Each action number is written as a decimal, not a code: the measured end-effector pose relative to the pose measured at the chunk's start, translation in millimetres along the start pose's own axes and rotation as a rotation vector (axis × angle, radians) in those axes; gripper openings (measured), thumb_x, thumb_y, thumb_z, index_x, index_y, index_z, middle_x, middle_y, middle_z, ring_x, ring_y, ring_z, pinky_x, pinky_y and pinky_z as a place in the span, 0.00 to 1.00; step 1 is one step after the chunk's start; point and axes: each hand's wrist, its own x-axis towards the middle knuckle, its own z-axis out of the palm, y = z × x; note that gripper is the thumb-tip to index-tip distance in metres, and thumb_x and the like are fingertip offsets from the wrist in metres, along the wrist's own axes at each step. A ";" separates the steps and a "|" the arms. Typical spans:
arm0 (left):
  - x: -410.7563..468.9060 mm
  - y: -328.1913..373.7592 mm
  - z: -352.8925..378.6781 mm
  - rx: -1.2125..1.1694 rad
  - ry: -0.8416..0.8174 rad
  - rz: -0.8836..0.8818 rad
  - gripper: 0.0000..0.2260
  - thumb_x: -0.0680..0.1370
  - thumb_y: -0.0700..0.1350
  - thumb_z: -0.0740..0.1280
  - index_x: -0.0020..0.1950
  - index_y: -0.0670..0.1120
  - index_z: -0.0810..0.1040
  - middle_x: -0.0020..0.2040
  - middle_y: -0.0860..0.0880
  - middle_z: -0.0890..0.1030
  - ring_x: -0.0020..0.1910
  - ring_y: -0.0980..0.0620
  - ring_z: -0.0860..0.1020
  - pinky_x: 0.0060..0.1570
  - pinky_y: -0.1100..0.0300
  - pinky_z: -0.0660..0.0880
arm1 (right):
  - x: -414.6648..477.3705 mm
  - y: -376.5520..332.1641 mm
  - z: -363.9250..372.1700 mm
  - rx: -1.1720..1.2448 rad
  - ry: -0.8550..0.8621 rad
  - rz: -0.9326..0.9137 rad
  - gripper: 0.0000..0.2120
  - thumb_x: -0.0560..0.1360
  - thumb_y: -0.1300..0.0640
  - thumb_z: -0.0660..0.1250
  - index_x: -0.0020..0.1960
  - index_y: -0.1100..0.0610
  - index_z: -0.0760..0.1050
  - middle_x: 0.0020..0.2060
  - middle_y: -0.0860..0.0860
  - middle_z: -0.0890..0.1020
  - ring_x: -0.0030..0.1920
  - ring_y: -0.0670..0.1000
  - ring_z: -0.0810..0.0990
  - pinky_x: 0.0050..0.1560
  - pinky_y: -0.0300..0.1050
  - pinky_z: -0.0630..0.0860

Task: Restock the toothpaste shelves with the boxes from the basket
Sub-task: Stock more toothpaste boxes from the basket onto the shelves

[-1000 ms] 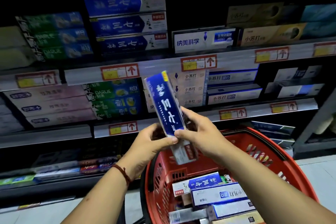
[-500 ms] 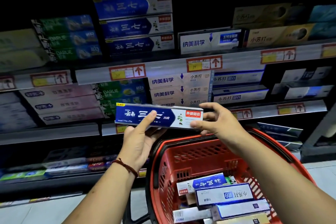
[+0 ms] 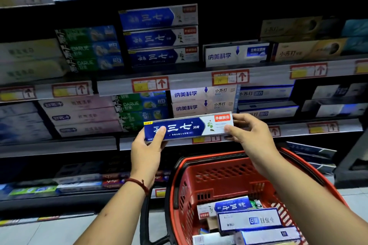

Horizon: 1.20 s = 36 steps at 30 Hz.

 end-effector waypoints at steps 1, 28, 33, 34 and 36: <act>0.6 0.9 -3.1 0.035 0.048 0.020 0.17 0.72 0.66 0.73 0.55 0.57 0.83 0.55 0.50 0.86 0.54 0.50 0.84 0.61 0.43 0.79 | -2.5 -4.8 2.8 -0.003 -0.006 -0.014 0.12 0.76 0.64 0.72 0.58 0.52 0.82 0.52 0.48 0.86 0.53 0.47 0.85 0.53 0.45 0.82; 132.8 151.4 -48.3 0.327 0.145 0.248 0.15 0.75 0.52 0.67 0.38 0.40 0.75 0.35 0.47 0.73 0.37 0.51 0.70 0.39 0.55 0.70 | 92.4 -141.7 90.4 -0.184 -0.014 -0.149 0.13 0.74 0.57 0.72 0.58 0.56 0.80 0.53 0.49 0.83 0.55 0.52 0.79 0.55 0.49 0.74; 145.4 147.2 -41.2 0.546 0.102 0.139 0.09 0.77 0.48 0.70 0.45 0.42 0.81 0.37 0.47 0.80 0.34 0.48 0.74 0.34 0.59 0.69 | 108.5 -128.6 95.1 -0.279 0.031 -0.098 0.12 0.73 0.55 0.73 0.54 0.58 0.78 0.49 0.54 0.82 0.50 0.54 0.79 0.46 0.47 0.75; 147.3 145.7 -39.7 0.583 0.079 0.127 0.08 0.77 0.48 0.70 0.48 0.43 0.81 0.40 0.47 0.81 0.36 0.50 0.76 0.35 0.60 0.70 | 109.4 -126.5 95.9 -0.308 0.037 -0.100 0.13 0.73 0.55 0.73 0.55 0.59 0.78 0.49 0.55 0.83 0.49 0.55 0.79 0.46 0.48 0.75; 151.1 143.3 -36.4 0.618 0.055 0.120 0.06 0.78 0.48 0.70 0.49 0.45 0.80 0.43 0.48 0.81 0.38 0.51 0.77 0.35 0.61 0.71 | 111.7 -122.6 96.9 -0.344 0.057 -0.115 0.13 0.73 0.55 0.72 0.55 0.60 0.79 0.50 0.57 0.83 0.50 0.57 0.80 0.46 0.47 0.76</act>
